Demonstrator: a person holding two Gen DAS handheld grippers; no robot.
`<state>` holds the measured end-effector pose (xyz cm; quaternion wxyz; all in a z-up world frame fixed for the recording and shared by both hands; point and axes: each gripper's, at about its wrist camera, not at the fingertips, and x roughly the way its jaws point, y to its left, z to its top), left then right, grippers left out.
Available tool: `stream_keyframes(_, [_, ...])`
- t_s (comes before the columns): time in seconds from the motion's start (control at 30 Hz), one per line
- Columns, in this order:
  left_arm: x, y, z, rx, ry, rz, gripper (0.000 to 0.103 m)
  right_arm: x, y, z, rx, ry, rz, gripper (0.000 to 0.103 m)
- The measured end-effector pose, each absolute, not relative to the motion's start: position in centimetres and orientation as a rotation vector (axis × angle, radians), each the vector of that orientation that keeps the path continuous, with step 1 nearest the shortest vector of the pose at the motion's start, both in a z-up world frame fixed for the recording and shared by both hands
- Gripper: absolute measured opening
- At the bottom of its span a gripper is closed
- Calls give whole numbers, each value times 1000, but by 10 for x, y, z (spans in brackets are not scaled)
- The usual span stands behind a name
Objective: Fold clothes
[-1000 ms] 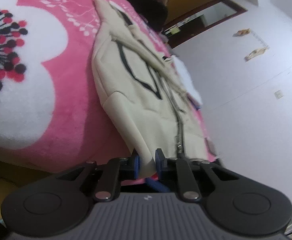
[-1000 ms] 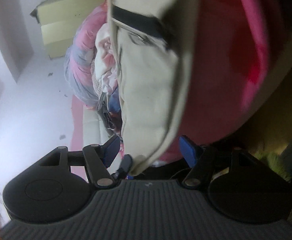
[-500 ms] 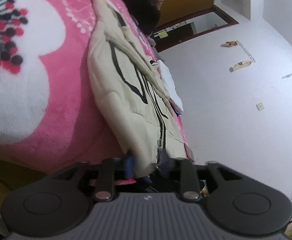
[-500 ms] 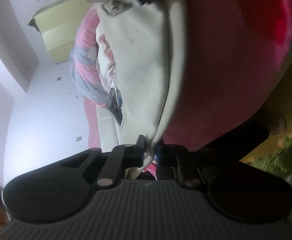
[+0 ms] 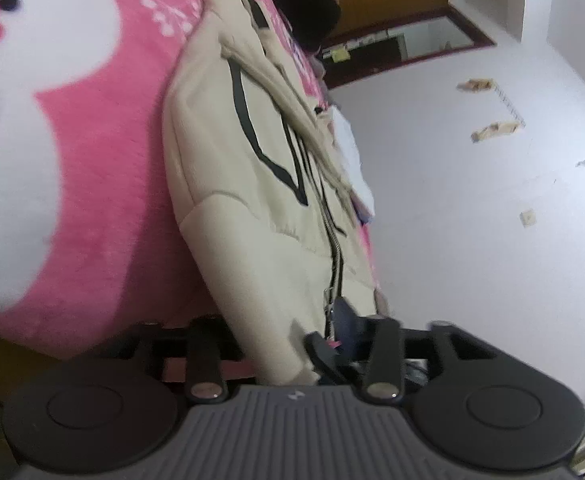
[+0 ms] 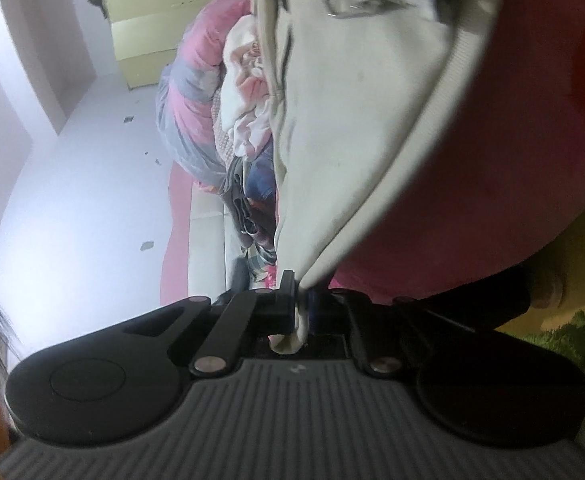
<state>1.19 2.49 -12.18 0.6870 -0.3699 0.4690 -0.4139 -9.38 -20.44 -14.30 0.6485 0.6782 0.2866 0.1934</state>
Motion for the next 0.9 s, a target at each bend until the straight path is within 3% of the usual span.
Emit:
stream_keyframes(0.1, [14,17,-123,-810,1078,-920,24,-96,-214,-129,1422,674,434,8])
stream_keyframes(0.27, [14,10,-118,-752,1093,-901,24,-133,-261,-83,1136,631,358,13])
stream_keyframes(0.4, [11,4,-115,-676,1098,-877,25,-175,-334,-39,1011,464,156,33])
stream_keyframes(0.47, [10,1,-113,-636,1101,-864,26,-196,-372,-21,951,385,13,35])
stream_keyframes(0.67, [7,-12,-104,-520,1097,-835,26,-215,-461,-31,971,325,-216,39])
stream_keyframes(0.9, [2,-17,-95,-410,1093,-822,26,-198,-489,-84,1126,406,-222,40])
